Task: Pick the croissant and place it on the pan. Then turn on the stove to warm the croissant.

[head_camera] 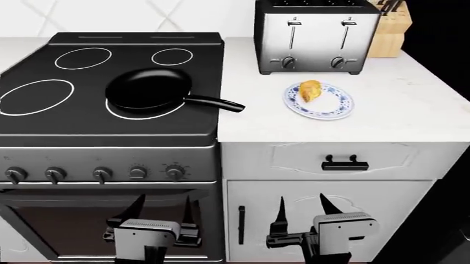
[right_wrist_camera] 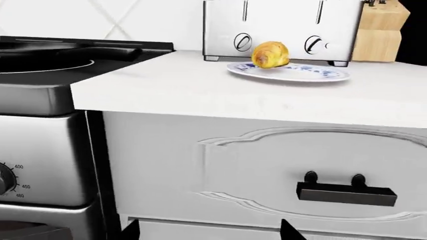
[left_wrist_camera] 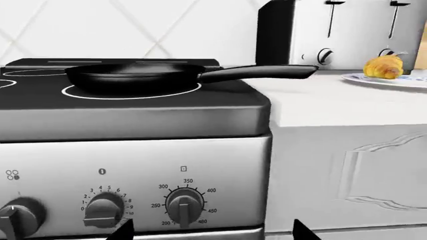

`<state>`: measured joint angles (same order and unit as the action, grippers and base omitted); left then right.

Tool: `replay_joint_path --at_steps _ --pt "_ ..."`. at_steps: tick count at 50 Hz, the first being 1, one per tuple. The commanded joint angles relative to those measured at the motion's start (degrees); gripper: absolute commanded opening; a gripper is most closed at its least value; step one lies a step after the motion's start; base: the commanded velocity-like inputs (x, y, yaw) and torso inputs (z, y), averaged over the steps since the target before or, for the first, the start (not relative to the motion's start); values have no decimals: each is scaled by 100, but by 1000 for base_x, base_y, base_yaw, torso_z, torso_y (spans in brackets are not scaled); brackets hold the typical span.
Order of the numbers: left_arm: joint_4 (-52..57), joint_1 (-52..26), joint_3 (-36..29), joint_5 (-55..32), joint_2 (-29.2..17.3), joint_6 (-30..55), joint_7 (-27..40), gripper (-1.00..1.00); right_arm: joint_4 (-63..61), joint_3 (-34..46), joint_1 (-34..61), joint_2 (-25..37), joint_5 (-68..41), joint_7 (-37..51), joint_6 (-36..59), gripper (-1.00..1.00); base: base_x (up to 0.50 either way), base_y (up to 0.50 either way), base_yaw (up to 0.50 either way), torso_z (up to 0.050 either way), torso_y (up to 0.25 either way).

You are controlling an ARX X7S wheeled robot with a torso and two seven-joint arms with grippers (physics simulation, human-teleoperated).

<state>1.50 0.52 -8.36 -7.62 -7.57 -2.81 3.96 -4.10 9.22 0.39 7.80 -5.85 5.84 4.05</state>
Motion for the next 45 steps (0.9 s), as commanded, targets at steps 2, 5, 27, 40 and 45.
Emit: replay_joint_path --at_steps 2,5,27,40,45 --pt "84 18 -101 -183 -73 23 -97 100 25 62 25 40 -57 56 36 100 0 -500 0 0 0" --pt "89 41 -129 -221 -92 -8 -132 100 28 77 27 53 -63 68 37 100 0 -500 0 0 0" --pt "-42 53 -182 -325 -151 -131 -63 100 59 180 57 128 -90 171 25 100 0 -500 0 0 0" --pt "50 28 -180 -624 -177 383 14 100 55 216 53 172 -128 224 6 100 0 -500 0 0 0" --pt "8 -3 -271 -483 -213 456 89 100 17 195 61 182 -177 255 7 100 0 -320 0 0 0"
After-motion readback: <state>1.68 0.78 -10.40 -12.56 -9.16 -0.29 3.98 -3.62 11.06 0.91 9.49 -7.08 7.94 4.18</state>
